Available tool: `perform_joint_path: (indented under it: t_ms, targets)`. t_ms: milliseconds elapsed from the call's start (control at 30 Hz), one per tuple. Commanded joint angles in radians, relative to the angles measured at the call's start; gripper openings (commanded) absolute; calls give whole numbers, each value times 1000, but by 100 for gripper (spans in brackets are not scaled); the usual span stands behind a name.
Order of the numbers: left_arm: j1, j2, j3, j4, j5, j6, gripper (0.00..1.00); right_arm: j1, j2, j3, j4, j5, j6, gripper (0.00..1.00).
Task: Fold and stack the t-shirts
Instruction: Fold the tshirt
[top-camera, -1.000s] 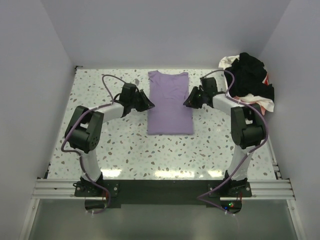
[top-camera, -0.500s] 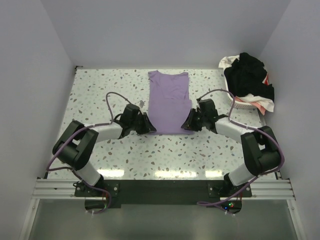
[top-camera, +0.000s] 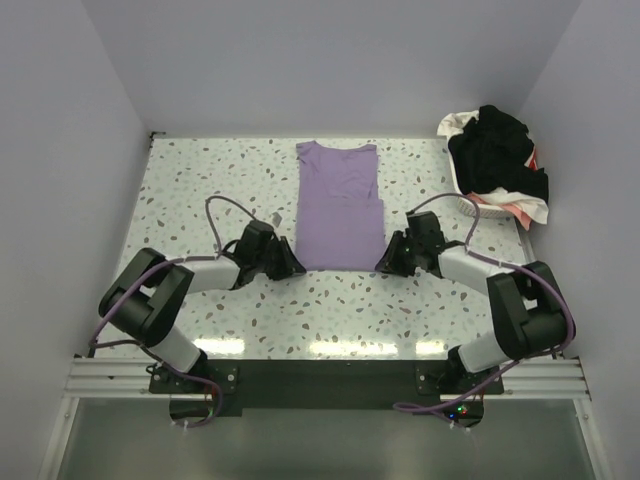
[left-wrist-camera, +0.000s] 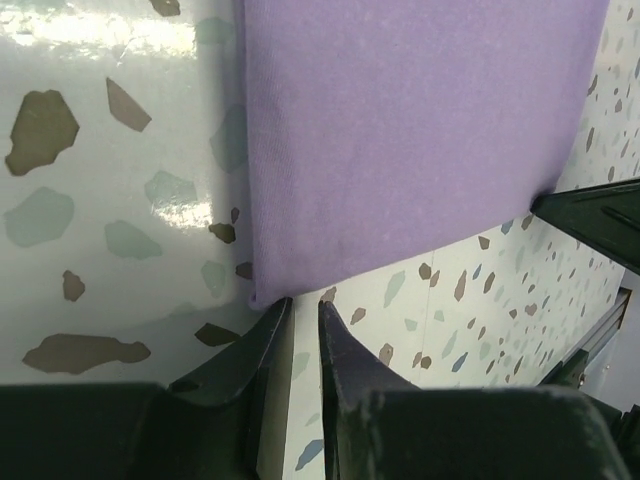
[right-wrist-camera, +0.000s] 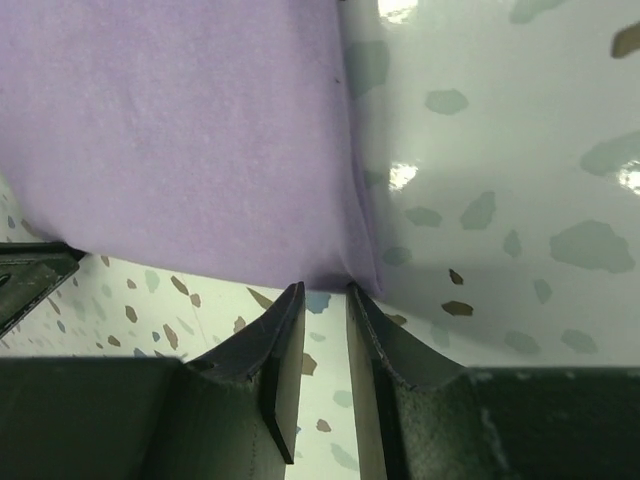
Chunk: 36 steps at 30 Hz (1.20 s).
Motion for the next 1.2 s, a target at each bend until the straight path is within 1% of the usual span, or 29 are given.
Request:
perform_joint_path:
  t_ms: [0,67,100,133,200,233,267,400,567,833,967,1033,1067,1100,1133,1167]
  targets:
    - [3,-71,-21,-41,-39,22,22,-16,-84,-24,-47,43,-10,29]
    - [5,-100,-25,-79,-63,26,25,-18,-118,-26,-76,63,-16,35]
    - [6,-111,-28,-88,-72,29,26,-19,-132,-30,-82,67,-17,40]
    - [9,-128,-31,-94,-88,31,33,-19,-147,-33,-85,70,-19,42]
    - [11,-137,-35,-95,-94,28,40,-21,-149,-36,-85,70,-19,46]
    - [12,-135,-37,-88,-91,28,46,-19,-143,-38,-74,69,-16,47]
    - [12,-131,-35,-73,-88,26,48,-19,-138,-40,-64,66,-13,47]
    - [12,-64,-12,-42,-74,23,49,-19,-85,-47,-2,37,1,47]
    - [12,-8,-3,-16,-89,17,46,-19,-39,-53,44,55,1,47]
    - [9,32,6,-10,-126,17,36,-19,-2,-63,88,52,7,43]
    - [5,52,12,2,-118,20,28,-19,9,-64,100,46,12,34]
    - [2,56,18,5,-117,19,17,-19,17,-61,101,46,12,30]
    - [0,55,20,4,-117,19,12,-19,17,-61,102,41,12,24]
    - [-1,50,20,1,-117,20,4,-19,15,-61,101,37,9,21]
    - [-3,44,18,-10,-123,22,0,-19,7,-63,100,34,6,18]
    - [-4,38,15,-16,-128,22,0,-19,1,-67,94,32,3,11]
